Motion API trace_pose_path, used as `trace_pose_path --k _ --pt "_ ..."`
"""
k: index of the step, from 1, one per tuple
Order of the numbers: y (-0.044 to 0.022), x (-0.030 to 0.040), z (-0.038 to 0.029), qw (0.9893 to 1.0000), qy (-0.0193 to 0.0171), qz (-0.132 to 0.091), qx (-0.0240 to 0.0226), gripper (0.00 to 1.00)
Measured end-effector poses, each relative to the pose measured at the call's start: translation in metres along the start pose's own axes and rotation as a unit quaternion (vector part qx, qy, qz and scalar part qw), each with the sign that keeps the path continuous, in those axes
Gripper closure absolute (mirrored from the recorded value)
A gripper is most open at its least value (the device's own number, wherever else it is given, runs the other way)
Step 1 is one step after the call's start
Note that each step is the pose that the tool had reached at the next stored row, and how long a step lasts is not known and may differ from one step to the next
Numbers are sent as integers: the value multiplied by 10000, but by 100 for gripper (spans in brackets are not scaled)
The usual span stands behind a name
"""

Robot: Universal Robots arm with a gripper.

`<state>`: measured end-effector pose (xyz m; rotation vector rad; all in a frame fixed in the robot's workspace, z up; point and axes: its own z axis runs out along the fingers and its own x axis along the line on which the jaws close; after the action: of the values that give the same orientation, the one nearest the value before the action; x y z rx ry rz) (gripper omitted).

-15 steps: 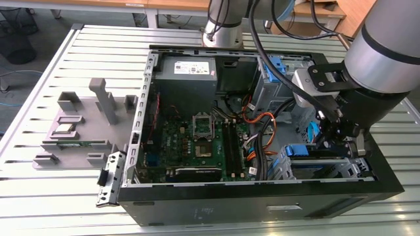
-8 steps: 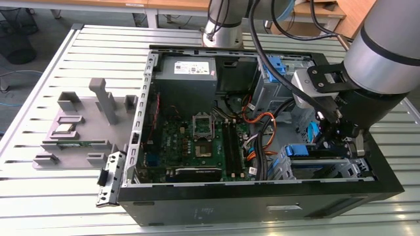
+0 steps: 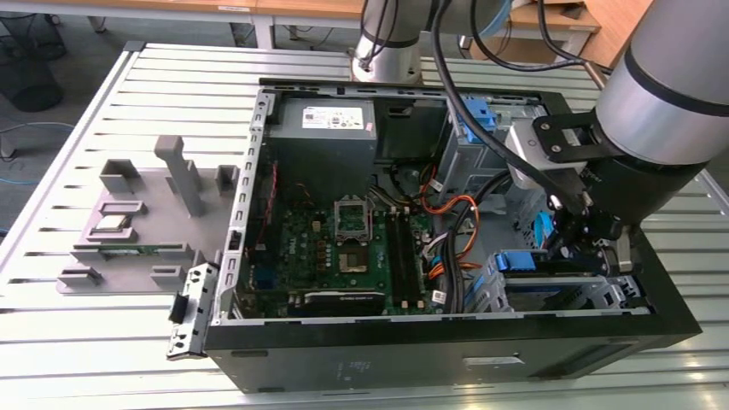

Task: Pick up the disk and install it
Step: 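Insert the first disk wire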

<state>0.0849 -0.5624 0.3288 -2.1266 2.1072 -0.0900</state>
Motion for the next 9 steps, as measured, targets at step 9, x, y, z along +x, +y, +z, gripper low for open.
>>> trace_pose_path --k 9 --pt "0 0 1 10000 -1 0 0 83"
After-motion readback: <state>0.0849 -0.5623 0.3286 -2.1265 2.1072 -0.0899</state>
